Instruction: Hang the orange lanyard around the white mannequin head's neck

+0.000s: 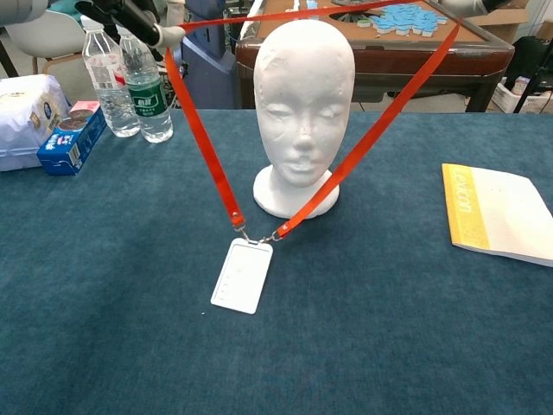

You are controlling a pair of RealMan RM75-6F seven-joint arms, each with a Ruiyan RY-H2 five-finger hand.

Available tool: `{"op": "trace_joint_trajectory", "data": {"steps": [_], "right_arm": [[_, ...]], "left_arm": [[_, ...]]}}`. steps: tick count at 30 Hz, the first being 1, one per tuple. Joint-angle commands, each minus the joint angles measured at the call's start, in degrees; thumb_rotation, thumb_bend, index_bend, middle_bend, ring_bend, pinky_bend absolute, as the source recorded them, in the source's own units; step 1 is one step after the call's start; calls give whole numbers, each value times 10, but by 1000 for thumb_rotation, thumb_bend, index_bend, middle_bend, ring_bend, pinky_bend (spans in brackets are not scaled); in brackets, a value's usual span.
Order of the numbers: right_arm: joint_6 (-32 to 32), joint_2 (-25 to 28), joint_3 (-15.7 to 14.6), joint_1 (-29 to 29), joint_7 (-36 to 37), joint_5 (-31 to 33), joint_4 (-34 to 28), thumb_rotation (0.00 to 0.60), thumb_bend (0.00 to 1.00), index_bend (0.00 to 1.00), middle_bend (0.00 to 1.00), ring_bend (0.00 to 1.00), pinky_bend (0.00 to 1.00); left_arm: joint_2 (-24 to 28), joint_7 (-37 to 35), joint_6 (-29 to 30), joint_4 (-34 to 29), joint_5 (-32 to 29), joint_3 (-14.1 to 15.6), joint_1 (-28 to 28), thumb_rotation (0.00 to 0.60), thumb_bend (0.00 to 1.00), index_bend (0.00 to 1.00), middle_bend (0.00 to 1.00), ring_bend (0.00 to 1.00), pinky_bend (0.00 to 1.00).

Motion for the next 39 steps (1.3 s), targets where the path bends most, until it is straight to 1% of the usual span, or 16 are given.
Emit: {"op": "trace_joint_trajectory", "data": {"steps": [1,12,22,28,39], "right_arm": [[-6,-8,9,16,-10,23,14,600,413,645,1000,1000,1000],[-14,-46,29,73,-55,101,59,600,413,645,1000,1000,1000],[5,-79,53,115,-78,150,104,600,414,645,1000,1000,1000],[14,-103,68,146,-102,187,139,600,414,645,1000,1000,1000],[3,-139,78,197,-152,251,222,600,414,645,1000,1000,1000]], "left_arm": [[-11,2,-13,29,-23,-9,-20,600,425,628,975,967,985],[-30,10,-44,111,-56,-21,-70,600,425,629,975,967,985],[-58,14,-71,193,-90,-29,-116,600,425,630,975,967,985],[-75,17,-86,238,-107,-30,-138,600,425,630,975,967,985],[-100,25,-131,335,-147,-20,-167,600,425,630,975,967,985]]}}
